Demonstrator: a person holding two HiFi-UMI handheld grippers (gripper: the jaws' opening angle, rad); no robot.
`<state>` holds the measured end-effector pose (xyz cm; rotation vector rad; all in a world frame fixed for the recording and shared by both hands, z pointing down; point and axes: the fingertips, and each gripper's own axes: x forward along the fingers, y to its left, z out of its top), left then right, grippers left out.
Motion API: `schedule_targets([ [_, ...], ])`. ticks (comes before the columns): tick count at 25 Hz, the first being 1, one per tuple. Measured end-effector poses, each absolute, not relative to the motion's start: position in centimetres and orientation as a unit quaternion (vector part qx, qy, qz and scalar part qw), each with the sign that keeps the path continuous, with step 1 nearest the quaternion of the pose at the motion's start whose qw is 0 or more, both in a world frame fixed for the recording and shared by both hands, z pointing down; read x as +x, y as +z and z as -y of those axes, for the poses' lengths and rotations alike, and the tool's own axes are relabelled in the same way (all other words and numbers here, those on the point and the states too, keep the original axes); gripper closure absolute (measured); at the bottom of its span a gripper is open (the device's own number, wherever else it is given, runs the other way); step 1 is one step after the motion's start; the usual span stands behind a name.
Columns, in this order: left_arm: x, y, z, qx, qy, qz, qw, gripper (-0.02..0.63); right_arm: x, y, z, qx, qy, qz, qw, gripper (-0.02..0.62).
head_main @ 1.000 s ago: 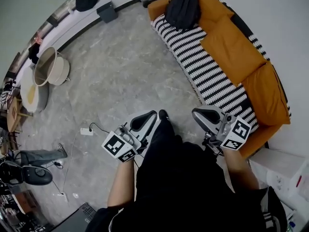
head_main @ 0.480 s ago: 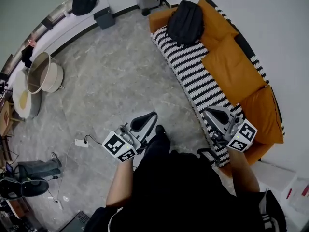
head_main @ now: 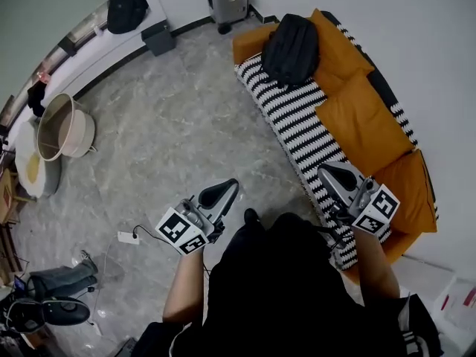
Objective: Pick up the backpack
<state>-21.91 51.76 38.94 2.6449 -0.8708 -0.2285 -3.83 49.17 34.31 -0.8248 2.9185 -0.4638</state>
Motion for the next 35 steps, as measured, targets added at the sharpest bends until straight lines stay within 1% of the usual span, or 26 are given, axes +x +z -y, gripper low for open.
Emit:
schedule_targets([
  [4, -21.5, 39.6, -50.0, 0.934, -0.076, 0.297, 0.185, 0.578, -3.9, 34.6, -47.4, -0.276, -0.157, -0.948, 0.036, 0.569],
  [9, -21.1, 39.9, -46.4, 0.936, -0.074, 0.292, 0.183, 0.578, -4.1, 35.0, -43.9, -0.271, -0.155, -0.949, 0.040, 0.569],
  [18, -22.1, 38.9, -36.9, 0.937, -0.046, 0.298, 0.177, 0.578, -4.0, 34.9, -33.1, -0.278, -0.155, -0.945, 0.068, 0.569],
  [23, -21.9, 37.6, -30.6, 0.937, -0.037, 0.302, 0.169, 0.578, -4.2, 34.7, -26.8, -0.267, -0.156, -0.949, 0.066, 0.569],
  [28, -21.3, 37.3, -25.3, 0.934, -0.031, 0.308, 0.176, 0.578, -4.3, 34.5, -21.5, -0.255, -0.157, -0.952, 0.065, 0.569],
  [35, -20.0, 37.5, -19.8, 0.933, -0.026, 0.312, 0.178, 0.578, -3.9, 35.6, -16.1, -0.247, -0.169, -0.952, 0.066, 0.569],
])
